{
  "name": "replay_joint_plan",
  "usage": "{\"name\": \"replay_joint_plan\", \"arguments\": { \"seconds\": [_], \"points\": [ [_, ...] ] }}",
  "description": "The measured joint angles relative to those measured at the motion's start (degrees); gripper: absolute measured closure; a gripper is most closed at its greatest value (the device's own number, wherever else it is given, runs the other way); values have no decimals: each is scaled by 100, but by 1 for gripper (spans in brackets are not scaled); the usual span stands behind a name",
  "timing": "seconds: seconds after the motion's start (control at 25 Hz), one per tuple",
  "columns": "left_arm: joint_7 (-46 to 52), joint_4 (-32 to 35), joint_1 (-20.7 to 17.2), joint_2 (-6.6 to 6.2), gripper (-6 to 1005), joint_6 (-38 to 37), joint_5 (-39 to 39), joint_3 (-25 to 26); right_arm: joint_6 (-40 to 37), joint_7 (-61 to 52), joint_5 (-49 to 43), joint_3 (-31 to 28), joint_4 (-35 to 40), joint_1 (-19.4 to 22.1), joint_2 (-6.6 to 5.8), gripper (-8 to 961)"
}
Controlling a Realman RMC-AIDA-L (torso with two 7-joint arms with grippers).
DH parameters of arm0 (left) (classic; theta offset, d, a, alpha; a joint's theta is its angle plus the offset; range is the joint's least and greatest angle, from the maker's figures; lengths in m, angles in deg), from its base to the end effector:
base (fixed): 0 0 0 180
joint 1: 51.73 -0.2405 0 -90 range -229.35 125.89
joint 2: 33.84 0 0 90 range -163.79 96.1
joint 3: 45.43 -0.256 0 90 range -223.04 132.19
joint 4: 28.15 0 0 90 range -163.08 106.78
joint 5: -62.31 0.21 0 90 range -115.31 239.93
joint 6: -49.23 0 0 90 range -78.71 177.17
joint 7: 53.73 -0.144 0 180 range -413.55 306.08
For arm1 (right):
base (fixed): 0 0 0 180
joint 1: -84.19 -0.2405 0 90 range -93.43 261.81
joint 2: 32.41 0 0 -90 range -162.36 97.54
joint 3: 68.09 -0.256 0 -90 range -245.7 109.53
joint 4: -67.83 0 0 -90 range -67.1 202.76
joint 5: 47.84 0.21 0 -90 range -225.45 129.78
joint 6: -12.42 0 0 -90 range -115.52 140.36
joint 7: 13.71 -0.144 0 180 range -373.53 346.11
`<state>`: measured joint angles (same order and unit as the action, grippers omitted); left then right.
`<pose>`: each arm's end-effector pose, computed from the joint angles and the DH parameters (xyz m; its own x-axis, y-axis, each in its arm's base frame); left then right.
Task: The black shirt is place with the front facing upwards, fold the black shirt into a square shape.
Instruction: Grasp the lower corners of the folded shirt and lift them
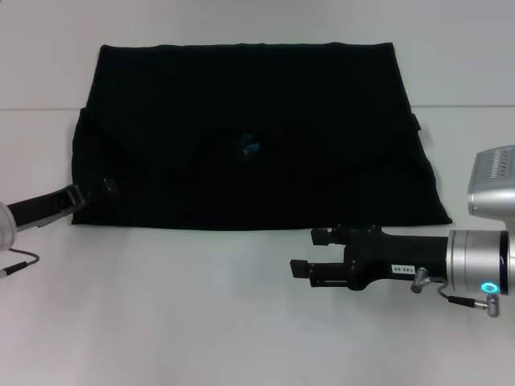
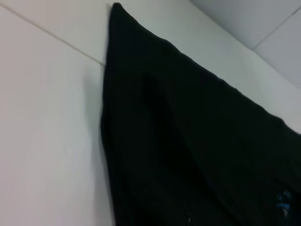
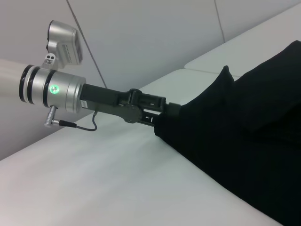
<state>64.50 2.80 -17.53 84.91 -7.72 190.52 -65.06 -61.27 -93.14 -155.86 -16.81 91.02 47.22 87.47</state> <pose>-0.3457 0.3772 0.0216 0.1244 0.6848 0.7180 0.9901 -0.0380 -0.1352 0.2452 0.3454 -0.0668 0.7760 -0.4494 -0.4425 -0.5368 -0.8390 -0.0892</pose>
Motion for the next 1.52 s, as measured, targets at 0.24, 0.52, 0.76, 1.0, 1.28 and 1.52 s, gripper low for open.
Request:
{"name": "replay_joint_plan", "arguments": {
  "seconds": [0.24,0.52,0.76,1.0,1.28,1.52],
  "points": [
    [-57,27,31,52,316,101,57,-271,-7,-1,82,-4,26,14,0,143],
    [-68,56,-2,56,656,146,22,-261,-14,-2,147,-13,36,17,0,147],
    [-71,69,-15,35,893,101,37,-257,-80,-179,308,-74,45,36,-22,150],
    [-72,79,-37,18,924,-80,66,-261,-40,-1695,246,-80,701,163,-171,153],
    [-4,254,-170,-27,945,-691,68,-229,-255,-5022,-1120,-85,2106,301,-753,157],
    [121,456,-338,-64,945,-1517,95,-163,-702,-6564,-2783,-732,2591,3,-1011,160]
  ]
}}
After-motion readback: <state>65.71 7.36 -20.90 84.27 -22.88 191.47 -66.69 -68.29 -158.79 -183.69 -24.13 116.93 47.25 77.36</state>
